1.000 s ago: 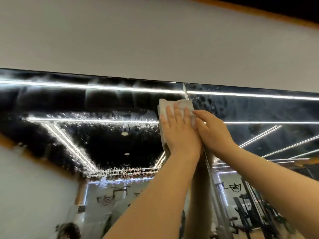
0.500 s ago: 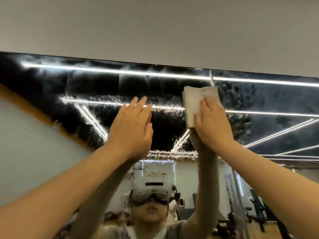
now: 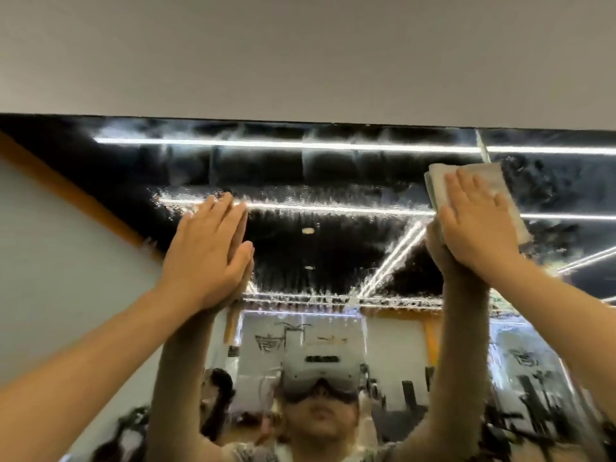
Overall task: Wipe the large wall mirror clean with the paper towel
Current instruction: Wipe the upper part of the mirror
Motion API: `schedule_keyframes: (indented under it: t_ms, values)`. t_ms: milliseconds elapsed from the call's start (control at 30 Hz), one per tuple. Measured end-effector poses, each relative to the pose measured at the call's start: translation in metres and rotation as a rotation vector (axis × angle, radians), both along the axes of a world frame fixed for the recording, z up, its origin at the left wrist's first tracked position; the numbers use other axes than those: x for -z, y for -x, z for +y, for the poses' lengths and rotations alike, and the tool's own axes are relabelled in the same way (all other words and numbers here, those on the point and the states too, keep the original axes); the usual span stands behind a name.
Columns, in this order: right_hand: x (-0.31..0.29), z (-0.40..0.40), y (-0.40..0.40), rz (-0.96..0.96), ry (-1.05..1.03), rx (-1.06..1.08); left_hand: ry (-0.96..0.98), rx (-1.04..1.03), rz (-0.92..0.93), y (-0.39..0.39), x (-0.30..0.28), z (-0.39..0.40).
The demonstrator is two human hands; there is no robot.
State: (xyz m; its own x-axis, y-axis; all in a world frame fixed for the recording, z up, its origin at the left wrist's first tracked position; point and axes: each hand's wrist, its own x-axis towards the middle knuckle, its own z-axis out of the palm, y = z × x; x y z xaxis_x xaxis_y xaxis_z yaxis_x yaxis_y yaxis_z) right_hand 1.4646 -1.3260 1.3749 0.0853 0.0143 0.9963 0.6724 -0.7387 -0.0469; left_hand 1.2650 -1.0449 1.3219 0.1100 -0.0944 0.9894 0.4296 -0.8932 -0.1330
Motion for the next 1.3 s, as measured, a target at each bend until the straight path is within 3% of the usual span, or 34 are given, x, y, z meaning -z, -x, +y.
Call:
schedule_keyframes:
  t_ms: [167,433,600,767,933,1300]
  values:
    - [0.002,0.038,0.029,0.051,-0.099,-0.011,-0.003,-0.008,0.001,-0.003,-0.002,0.008]
    - [0.011,0.146,0.096,-0.050,0.095,-0.039,0.006,0.007,0.011,-0.005,-0.002,0.011]
    - [0.014,0.113,0.078,-0.044,0.164,-0.100,0.020,0.017,0.020,-0.004,-0.002,0.009]
    - [0.014,0.068,0.047,-0.003,0.042,0.011,0.027,0.030,0.029,-0.002,-0.001,0.008]
    - [0.021,0.022,0.021,0.124,-0.075,-0.023,0.033,0.023,0.043,0.000,0.001,0.007]
    - [0.021,0.028,0.021,0.090,-0.060,0.019,0.034,0.027,0.040,-0.003,0.002,0.008]
